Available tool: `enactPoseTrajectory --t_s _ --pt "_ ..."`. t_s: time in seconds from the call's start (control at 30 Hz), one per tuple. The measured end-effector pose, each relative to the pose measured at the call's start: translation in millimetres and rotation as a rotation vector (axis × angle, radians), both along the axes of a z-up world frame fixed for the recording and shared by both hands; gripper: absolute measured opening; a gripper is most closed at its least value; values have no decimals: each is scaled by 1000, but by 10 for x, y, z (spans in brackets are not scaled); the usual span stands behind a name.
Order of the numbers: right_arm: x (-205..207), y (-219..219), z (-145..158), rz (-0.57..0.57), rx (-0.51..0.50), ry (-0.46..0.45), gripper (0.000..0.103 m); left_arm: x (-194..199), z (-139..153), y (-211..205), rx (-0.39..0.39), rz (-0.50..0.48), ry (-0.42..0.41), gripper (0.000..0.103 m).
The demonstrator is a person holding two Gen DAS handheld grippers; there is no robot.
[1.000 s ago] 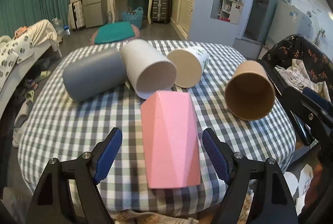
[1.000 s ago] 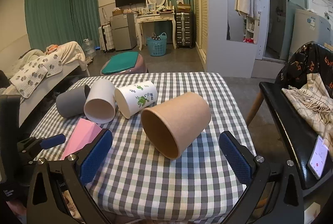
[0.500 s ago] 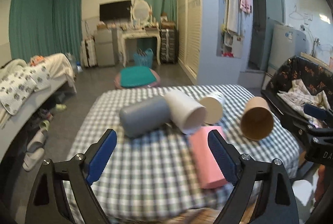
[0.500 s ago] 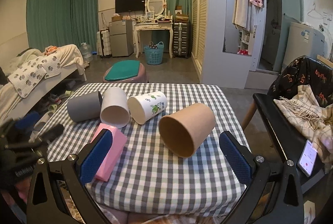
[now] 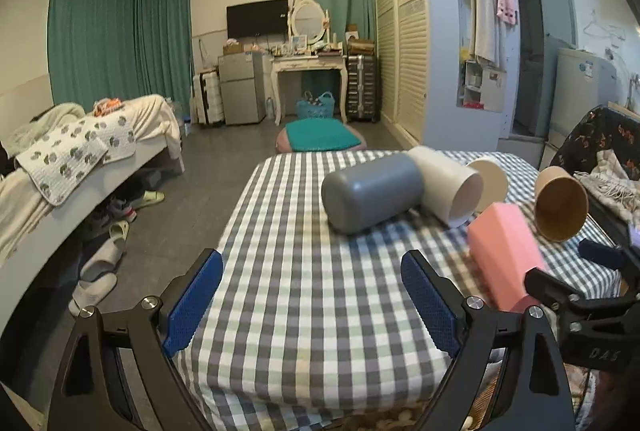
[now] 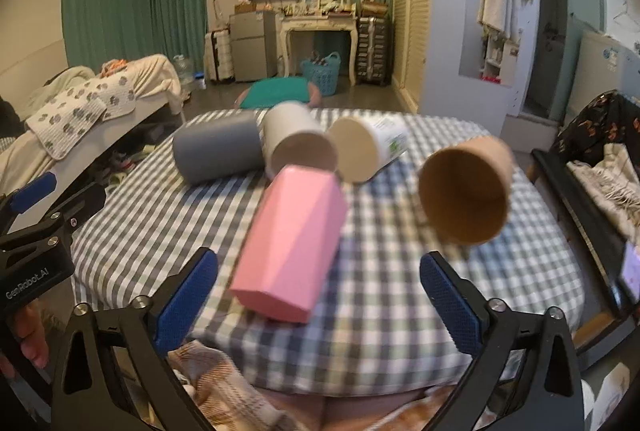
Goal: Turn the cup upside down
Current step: 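Move the right gripper to the pink cup and grasp its body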
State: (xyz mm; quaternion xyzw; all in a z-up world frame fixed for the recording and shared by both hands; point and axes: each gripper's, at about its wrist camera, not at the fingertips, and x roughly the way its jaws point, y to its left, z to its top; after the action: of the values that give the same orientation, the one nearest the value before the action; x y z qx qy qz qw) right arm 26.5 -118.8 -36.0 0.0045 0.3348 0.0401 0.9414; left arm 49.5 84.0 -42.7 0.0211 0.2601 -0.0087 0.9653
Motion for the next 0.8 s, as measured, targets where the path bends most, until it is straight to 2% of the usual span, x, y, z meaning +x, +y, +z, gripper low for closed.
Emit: enactPoseTrajectory --t_s 0.13,0.33,0.4,0.6,0.8 --pt "93 121 -175 16 -1 44 90 5 -102 18 -10 -5 23 94" --pt "183 151 -348 19 20 95 70 25 -163 -14 -13 -21 38 94" --pt "205 160 -370 25 31 109 57 40 -184 -17 -14 -21 44 94" --pt "191 122 -327 46 56 113 57 61 -189 -37 -17 -25 50 94" --pt "137 101 -122 67 45 49 56 80 -176 -82 -14 -27 53 94"
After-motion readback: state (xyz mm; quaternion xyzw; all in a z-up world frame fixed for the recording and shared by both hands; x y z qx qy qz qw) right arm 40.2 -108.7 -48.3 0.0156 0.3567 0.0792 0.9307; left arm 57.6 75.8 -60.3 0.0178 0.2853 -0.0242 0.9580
